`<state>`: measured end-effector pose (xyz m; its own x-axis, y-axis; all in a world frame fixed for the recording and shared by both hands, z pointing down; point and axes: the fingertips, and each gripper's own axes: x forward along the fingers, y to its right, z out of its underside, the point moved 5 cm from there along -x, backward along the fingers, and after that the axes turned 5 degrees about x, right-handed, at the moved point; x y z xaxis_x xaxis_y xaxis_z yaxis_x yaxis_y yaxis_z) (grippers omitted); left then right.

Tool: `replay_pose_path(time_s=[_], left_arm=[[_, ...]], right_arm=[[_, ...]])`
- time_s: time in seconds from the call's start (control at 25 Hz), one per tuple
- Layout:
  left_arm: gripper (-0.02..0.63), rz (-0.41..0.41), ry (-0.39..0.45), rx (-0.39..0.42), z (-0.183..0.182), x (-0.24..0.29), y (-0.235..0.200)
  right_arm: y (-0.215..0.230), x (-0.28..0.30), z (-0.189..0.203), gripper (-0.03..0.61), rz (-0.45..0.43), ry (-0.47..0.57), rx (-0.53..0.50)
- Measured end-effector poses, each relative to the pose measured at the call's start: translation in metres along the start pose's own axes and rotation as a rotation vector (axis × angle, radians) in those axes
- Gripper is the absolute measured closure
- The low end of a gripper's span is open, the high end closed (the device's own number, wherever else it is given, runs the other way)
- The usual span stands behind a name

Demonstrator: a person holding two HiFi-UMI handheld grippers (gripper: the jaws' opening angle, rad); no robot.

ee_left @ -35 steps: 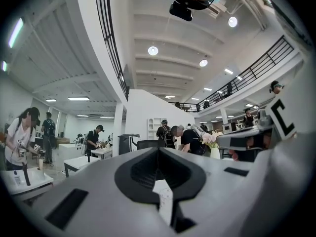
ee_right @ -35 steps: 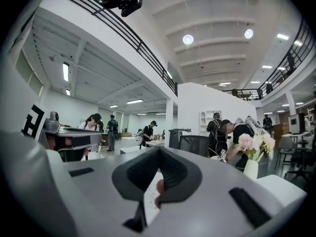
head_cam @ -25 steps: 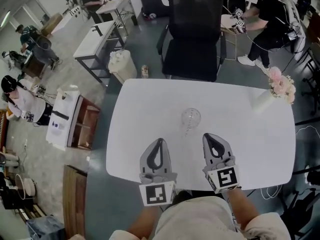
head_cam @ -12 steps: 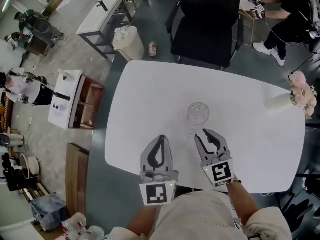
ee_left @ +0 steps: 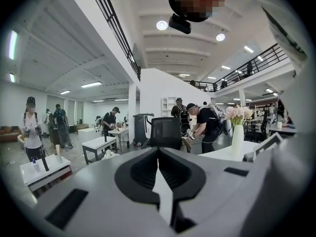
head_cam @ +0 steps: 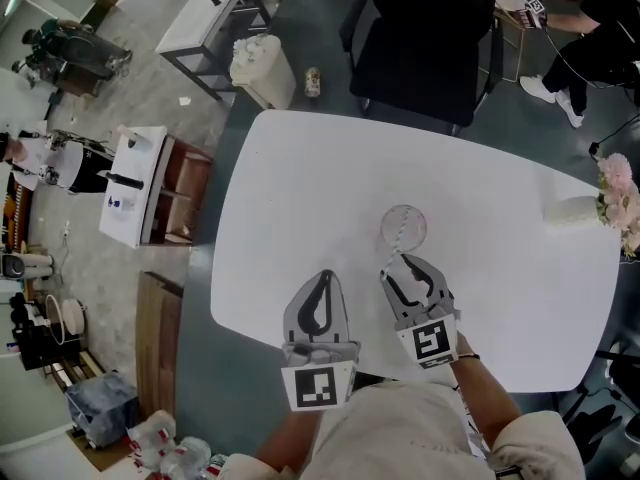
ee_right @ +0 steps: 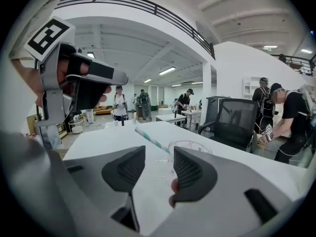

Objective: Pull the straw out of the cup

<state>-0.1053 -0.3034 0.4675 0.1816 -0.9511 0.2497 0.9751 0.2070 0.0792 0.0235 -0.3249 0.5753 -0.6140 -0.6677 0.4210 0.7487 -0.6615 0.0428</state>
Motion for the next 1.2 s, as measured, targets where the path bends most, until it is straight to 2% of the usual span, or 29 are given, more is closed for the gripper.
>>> replay_pose_path(time_s=[0.4,0.48,0.72,1.2], left_arm=[[0.609,0.007,-0.005,0.008,0.002,0.006,0.004],[0.609,0.01,-0.007,0.007,0.003,0.005,0.004],[0.609,0.009,-0.008,0.01,0.005,-0.005,0.001],[0.609,0.007,-0.002,0.006,0.008,-0.021,-0.005]], right_arm=[[-0.004,0.009,0.0,0.41,0.018,0.011,-0.064],[-0.006,0.009,-0.003,0.422,0.023,0.022,-0.089],[-0.01,0.009,-0.006,0.511,0.06,0.031,-0.113],[-0.013,0.006,-0.022,0.548,0.123,0.063,-0.163]])
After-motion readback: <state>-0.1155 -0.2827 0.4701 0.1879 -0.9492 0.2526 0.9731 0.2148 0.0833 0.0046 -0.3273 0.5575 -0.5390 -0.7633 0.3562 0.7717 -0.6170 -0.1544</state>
